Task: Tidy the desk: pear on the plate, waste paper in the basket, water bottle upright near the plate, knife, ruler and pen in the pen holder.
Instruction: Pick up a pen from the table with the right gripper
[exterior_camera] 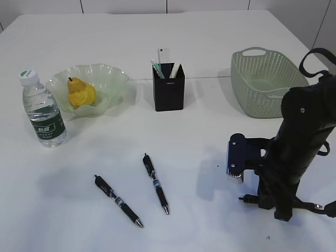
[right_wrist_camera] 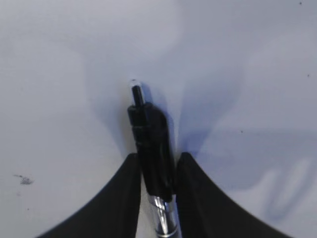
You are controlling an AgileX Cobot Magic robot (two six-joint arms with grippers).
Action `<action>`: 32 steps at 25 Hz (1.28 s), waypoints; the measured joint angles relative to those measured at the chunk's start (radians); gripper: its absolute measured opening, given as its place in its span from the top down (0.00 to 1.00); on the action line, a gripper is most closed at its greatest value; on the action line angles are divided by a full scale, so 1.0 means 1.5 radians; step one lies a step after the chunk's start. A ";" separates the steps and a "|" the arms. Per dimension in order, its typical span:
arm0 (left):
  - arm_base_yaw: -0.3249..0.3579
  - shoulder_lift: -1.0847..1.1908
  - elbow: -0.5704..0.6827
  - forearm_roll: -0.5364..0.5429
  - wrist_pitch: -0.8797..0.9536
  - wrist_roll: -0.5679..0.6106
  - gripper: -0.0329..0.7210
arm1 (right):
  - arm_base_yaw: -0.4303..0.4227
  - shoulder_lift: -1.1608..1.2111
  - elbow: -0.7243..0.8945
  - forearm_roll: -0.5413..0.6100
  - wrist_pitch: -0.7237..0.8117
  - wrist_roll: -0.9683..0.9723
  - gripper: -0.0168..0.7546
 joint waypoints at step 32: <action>0.000 0.000 0.000 0.000 0.000 0.000 0.50 | 0.000 0.003 -0.083 0.105 0.122 0.281 0.78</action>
